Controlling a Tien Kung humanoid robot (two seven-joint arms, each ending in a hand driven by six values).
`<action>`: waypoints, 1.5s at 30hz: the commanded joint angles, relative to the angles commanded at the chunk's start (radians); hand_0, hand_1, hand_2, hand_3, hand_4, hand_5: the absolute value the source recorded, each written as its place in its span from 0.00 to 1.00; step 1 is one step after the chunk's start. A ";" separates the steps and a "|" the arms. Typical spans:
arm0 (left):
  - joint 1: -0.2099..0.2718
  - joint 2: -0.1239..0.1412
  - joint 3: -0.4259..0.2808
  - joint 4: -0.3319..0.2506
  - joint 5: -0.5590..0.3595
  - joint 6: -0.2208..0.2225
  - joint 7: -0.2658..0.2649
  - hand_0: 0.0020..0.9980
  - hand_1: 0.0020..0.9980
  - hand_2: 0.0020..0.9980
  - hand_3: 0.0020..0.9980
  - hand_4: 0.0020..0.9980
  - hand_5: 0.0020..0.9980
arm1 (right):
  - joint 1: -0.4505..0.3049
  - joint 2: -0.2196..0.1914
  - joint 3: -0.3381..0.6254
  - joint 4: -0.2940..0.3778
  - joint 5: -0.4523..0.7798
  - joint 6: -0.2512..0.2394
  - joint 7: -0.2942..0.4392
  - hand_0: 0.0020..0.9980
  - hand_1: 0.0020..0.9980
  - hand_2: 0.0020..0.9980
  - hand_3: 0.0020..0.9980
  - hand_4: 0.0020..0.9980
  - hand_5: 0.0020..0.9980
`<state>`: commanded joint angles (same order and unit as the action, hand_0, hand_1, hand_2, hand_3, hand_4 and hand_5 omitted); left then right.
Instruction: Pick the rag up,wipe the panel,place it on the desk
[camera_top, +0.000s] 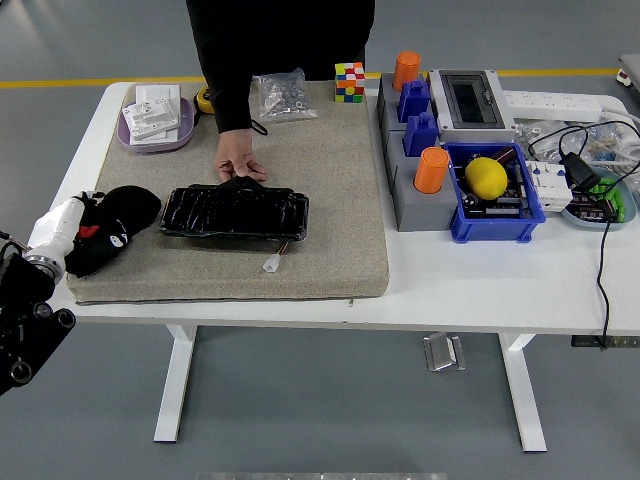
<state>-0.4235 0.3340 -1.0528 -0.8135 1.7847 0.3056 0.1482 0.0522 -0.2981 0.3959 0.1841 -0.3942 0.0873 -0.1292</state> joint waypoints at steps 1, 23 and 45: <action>-0.001 0.000 0.001 0.002 0.000 0.003 -0.001 0.46 0.45 0.81 0.75 0.71 0.22 | 0.000 0.000 -0.003 0.000 0.005 0.000 0.000 0.78 0.73 0.74 0.60 0.86 0.58; -0.004 -0.005 0.011 0.017 -0.042 0.089 -0.037 0.30 0.20 0.52 0.48 0.43 0.07 | 0.003 -0.006 -0.019 0.001 0.017 0.004 -0.003 0.78 0.73 0.73 0.60 0.87 0.57; 0.018 0.006 -0.033 -0.075 -0.075 0.118 -0.053 0.23 0.14 0.42 0.35 0.36 0.00 | 0.007 -0.006 -0.035 0.000 0.032 0.005 -0.004 0.78 0.73 0.73 0.61 0.89 0.58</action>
<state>-0.4051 0.3400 -1.0856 -0.8881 1.7102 0.4234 0.0953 0.0588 -0.3045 0.3605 0.1836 -0.3621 0.0920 -0.1327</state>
